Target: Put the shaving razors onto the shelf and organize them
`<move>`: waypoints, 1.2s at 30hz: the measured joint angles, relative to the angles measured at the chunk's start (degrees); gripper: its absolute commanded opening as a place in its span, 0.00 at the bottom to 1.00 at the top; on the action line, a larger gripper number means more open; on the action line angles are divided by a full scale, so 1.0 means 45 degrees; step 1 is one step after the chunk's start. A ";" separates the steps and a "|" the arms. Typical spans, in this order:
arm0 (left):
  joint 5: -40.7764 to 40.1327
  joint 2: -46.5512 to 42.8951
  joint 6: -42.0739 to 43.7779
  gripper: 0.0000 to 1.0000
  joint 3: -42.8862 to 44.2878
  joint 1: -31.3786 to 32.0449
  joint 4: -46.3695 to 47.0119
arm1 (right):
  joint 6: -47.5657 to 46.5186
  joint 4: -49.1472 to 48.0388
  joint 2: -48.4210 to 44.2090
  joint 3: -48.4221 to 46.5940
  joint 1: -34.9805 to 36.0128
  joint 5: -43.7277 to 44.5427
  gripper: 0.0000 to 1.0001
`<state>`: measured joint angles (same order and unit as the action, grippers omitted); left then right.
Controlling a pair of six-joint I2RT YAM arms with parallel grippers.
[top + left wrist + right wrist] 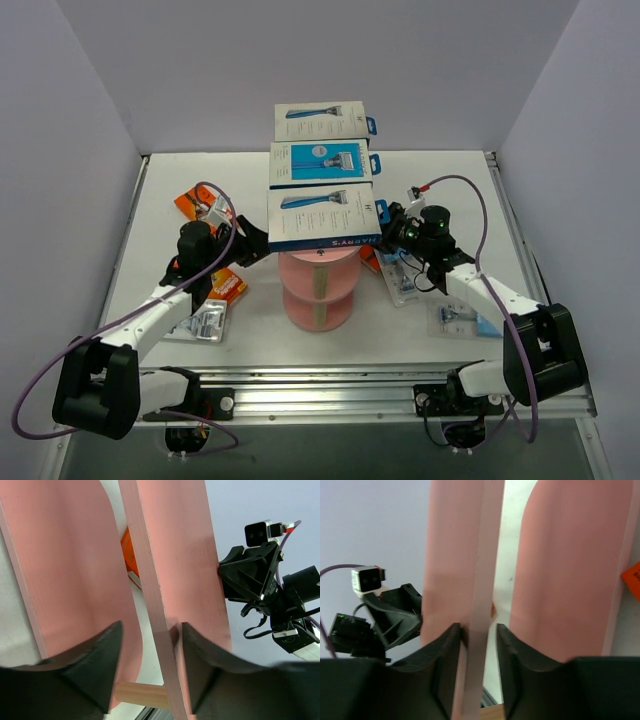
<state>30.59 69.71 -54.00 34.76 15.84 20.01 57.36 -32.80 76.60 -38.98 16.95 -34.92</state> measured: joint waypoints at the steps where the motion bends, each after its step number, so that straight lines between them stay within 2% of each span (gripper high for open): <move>1: 0.0010 0.0044 -0.0010 0.52 0.0000 0.0000 0.0102 | 0.0044 -0.0155 0.0029 0.0000 0.0005 0.0000 0.24; 5: 0.0209 0.0223 -0.0155 0.43 0.0058 0.0005 0.0442 | 0.0209 -0.0355 0.0049 0.0000 0.0010 -0.0053 0.16; 9: 0.0316 0.0457 -0.0228 0.36 0.0214 0.0044 0.0738 | 0.0296 -0.0384 0.0102 0.0000 0.0010 -0.0136 0.03; 10: 0.0355 0.0495 -0.0262 0.31 0.0238 0.0044 0.0763 | 0.0301 -0.0389 0.0117 0.0000 0.0005 -0.0151 0.02; 12: 0.0423 0.0534 -0.0345 0.29 0.0267 0.0039 0.0763 | 0.0301 -0.0432 0.0151 0.0000 0.0005 -0.0189 0.00; 25: 0.0622 0.1175 -0.0563 0.19 0.0782 -0.0126 0.0748 | 0.0301 -0.0719 0.0724 -0.0389 -0.0097 -0.0291 0.00; 36: 0.0559 0.1739 -0.0568 0.19 0.1292 -0.0223 0.0709 | 0.0296 -0.0908 0.1326 -0.0845 -0.0180 -0.0287 0.00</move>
<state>33.10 77.54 -56.55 40.58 14.83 23.20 58.70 -36.88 82.56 -42.78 16.14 -36.21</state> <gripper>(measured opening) 0.324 0.206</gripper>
